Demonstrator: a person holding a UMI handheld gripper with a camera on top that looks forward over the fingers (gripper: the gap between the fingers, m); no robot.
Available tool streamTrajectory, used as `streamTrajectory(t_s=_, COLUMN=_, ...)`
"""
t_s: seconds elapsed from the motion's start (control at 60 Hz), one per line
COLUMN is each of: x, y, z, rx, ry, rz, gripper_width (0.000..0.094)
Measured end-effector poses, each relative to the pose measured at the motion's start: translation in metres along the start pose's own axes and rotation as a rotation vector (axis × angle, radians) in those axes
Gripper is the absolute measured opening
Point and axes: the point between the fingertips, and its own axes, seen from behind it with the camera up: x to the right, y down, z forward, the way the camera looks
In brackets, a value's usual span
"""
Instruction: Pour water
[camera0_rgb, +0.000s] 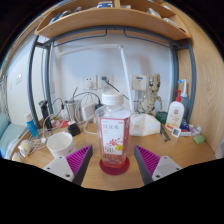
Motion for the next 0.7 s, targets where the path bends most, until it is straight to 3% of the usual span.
streamTrajectory(t_s=0.367, x=0.015, y=-0.013, z=-0.136, rx=-0.174, ry=-0.093, rz=-0.010, gripper_width=0.0849)
streamTrajectory(t_s=0.7, x=0.030, y=-0.045, z=-0.184, rx=-0.177, ry=-0.178, rz=-0.055, gripper_width=0.0831)
